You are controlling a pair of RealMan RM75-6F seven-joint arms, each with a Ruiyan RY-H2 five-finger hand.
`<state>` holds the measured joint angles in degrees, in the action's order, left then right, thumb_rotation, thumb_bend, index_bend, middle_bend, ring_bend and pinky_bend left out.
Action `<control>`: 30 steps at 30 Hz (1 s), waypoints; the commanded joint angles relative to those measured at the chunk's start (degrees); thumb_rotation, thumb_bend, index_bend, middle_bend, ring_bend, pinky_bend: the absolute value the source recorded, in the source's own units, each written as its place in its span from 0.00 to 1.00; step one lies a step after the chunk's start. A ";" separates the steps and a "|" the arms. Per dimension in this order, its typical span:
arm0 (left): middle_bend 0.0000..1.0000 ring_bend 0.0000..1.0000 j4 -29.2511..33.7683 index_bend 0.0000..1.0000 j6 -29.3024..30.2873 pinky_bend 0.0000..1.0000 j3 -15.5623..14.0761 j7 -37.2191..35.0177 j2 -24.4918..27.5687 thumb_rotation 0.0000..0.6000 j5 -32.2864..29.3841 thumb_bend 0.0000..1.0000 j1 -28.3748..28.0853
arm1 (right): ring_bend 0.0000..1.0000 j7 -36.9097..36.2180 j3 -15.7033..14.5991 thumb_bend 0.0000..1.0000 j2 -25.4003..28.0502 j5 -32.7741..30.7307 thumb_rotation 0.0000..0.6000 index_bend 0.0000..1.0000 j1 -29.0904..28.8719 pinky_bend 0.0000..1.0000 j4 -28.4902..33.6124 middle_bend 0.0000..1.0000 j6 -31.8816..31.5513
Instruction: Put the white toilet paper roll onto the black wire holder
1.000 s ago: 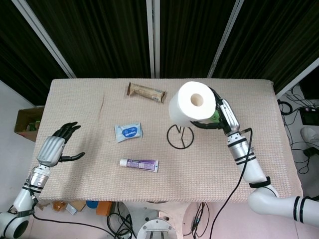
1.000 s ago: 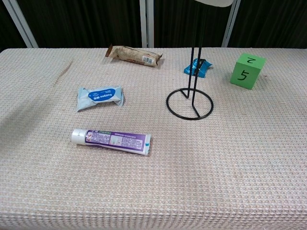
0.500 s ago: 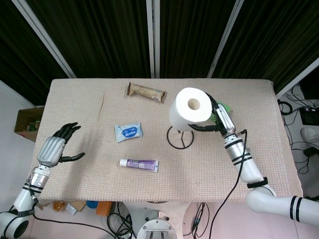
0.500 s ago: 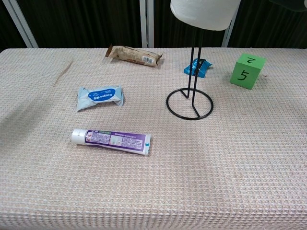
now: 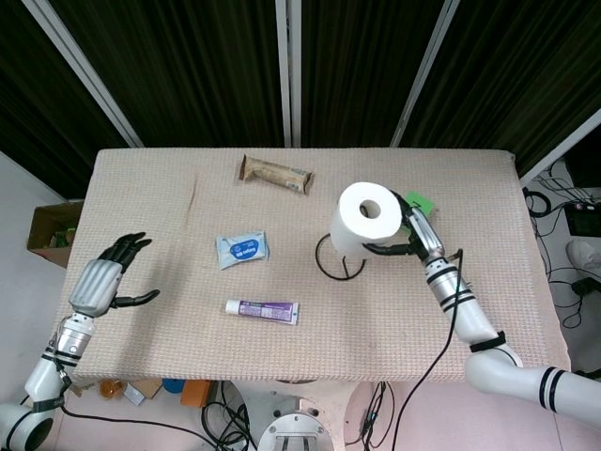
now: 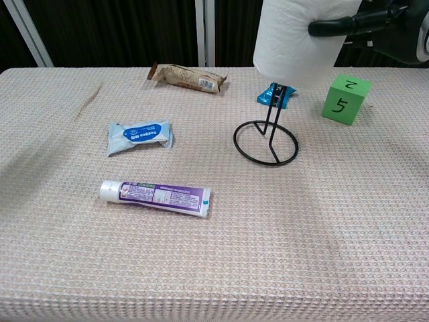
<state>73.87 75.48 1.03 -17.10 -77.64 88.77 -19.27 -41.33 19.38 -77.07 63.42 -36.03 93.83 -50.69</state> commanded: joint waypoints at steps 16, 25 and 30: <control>0.06 0.06 0.26 0.11 0.11 0.23 0.01 0.28 0.14 0.15 -0.17 0.04 0.24 | 0.00 -6.21 -3.78 0.00 -0.89 12.30 1.00 0.00 1.60 0.00 -6.02 0.00 -0.19; 0.06 0.06 0.89 0.11 1.89 0.23 -0.39 2.20 1.46 0.15 0.00 0.04 1.59 | 0.00 28.25 -13.38 0.01 3.94 24.32 1.00 0.00 14.86 0.00 -10.19 0.00 -22.69; 0.06 0.06 1.23 0.11 5.32 0.23 -1.59 7.11 2.09 0.15 0.04 0.04 4.68 | 0.00 44.41 -17.69 0.06 3.35 21.07 1.00 0.00 25.17 0.00 -13.62 0.00 -32.32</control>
<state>74.97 79.19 0.03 -11.99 -75.82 88.78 -15.99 -14.09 7.49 -74.65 84.55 -22.10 84.24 -70.97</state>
